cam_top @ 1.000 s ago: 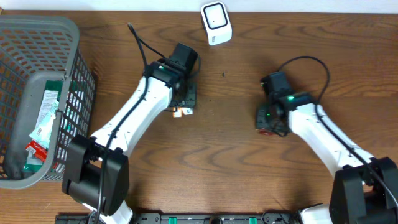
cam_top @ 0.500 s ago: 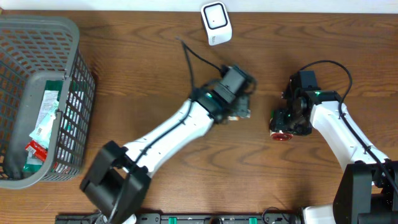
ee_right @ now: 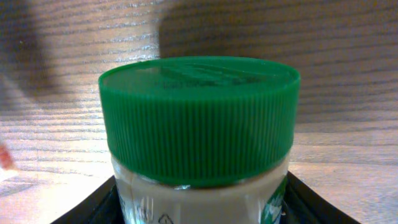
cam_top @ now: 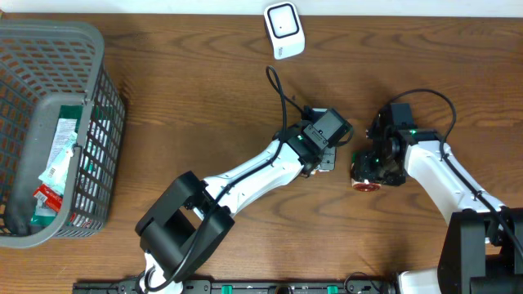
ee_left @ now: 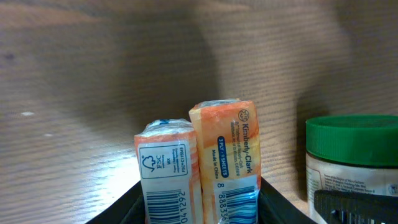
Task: Scan the item barcode
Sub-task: 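Lower the orange packs beside the jar and open the left gripper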
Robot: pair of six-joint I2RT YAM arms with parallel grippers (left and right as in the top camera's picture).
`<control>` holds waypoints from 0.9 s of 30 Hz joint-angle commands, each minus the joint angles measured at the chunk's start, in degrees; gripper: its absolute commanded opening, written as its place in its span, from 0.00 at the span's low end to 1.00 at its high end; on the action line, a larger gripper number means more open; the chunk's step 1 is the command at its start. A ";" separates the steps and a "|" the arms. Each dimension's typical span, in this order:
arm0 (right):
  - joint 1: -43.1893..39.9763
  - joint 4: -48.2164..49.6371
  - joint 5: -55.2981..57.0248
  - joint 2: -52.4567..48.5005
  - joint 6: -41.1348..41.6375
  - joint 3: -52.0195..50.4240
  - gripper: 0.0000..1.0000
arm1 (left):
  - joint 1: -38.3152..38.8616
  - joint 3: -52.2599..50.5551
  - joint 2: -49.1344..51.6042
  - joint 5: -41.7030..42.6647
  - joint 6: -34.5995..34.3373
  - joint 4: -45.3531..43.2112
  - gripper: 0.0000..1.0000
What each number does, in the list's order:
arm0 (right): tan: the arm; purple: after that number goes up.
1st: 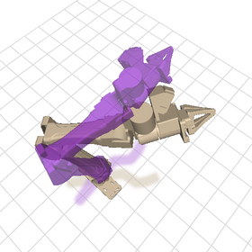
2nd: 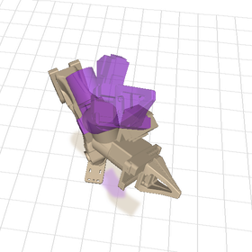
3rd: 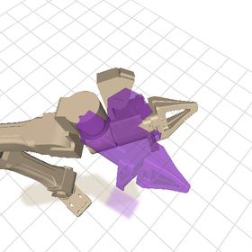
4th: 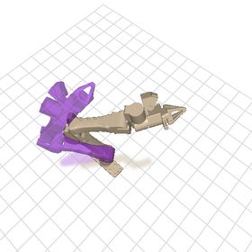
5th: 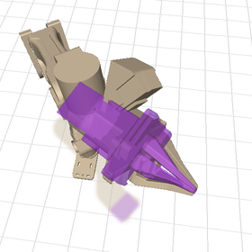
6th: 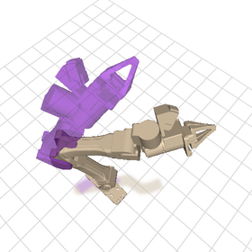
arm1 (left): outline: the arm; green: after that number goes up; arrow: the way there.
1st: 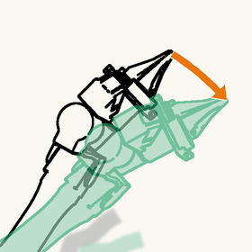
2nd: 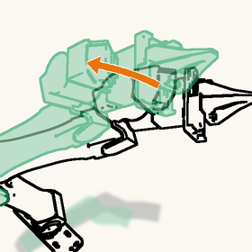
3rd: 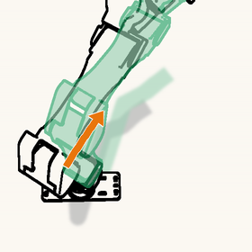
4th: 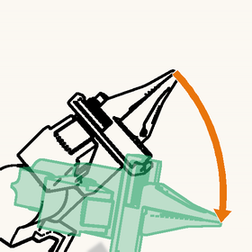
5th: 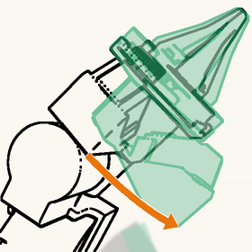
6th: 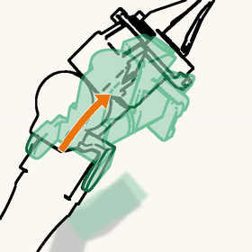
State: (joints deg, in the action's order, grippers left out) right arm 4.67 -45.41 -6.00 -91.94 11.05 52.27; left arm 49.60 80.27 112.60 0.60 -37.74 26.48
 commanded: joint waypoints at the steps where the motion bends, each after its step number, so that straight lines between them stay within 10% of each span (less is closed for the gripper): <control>1: -0.07 0.92 -1.22 0.87 -0.96 -1.05 0.45 | 0.22 -0.13 2.43 2.21 -2.32 -1.18 0.45; 19: -0.07 2.80 -3.98 0.87 -2.14 -1.01 0.51 | 0.37 -0.35 3.17 4.96 -3.50 -2.16 0.46; 27: -0.07 2.80 -3.98 0.87 -2.14 -1.01 0.73 | 1.22 -0.35 3.17 4.92 -3.26 -2.16 0.74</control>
State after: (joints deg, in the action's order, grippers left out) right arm 4.67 -42.70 -9.47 -91.64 9.47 51.57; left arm 50.39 80.27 115.48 6.04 -40.99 24.14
